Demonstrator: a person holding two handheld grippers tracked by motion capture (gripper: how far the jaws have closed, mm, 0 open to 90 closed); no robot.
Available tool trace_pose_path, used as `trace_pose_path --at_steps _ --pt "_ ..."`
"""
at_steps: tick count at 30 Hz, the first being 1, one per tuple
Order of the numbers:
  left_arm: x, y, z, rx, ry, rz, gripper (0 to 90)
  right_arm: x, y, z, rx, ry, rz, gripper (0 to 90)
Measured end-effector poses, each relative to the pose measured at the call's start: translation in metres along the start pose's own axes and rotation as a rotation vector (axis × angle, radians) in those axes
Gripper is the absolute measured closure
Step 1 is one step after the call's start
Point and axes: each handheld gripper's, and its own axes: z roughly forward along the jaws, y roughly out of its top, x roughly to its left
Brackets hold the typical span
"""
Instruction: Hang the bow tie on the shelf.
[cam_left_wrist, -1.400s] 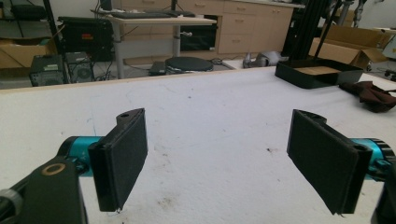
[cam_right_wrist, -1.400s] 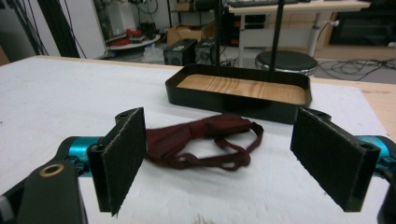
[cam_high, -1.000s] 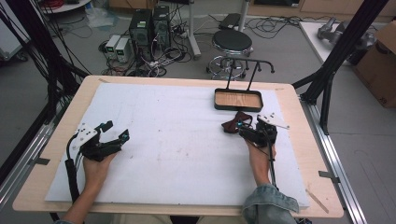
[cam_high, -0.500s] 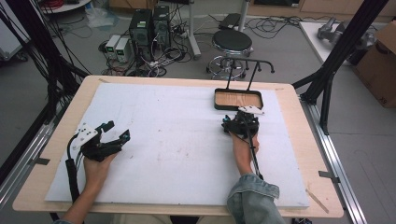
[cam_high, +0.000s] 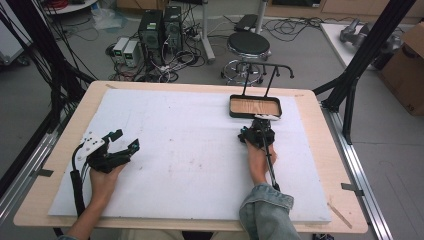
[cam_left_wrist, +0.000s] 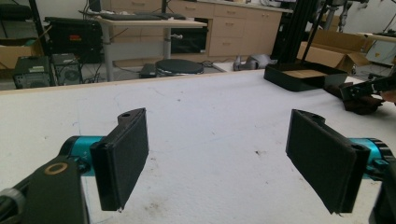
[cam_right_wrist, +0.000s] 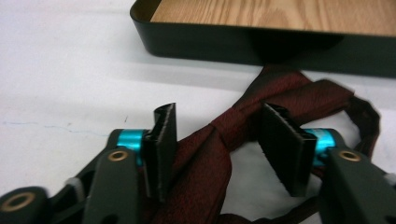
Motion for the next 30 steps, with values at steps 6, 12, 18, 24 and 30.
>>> trace_pose_path --at_steps 6,12,18,24,30 --pt "0.000 0.000 0.000 -0.001 -0.002 0.002 21.4 -0.003 -0.001 0.000 0.021 0.019 0.080 61.8" --pt "0.000 0.000 0.000 0.000 -0.002 0.001 21.4 -0.007 0.000 -0.005 0.022 0.033 0.095 73.1" --pt "0.000 0.000 0.000 0.001 -0.004 0.002 21.4 -0.004 0.005 -0.019 -0.058 0.048 0.026 74.4" --pt "0.000 0.000 0.000 0.004 -0.003 0.009 21.4 -0.002 0.011 -0.035 -0.144 0.108 -0.049 74.7" --pt "-0.001 0.000 0.000 0.003 -0.001 0.006 21.4 -0.007 0.016 -0.047 -0.183 0.153 -0.059 74.8"
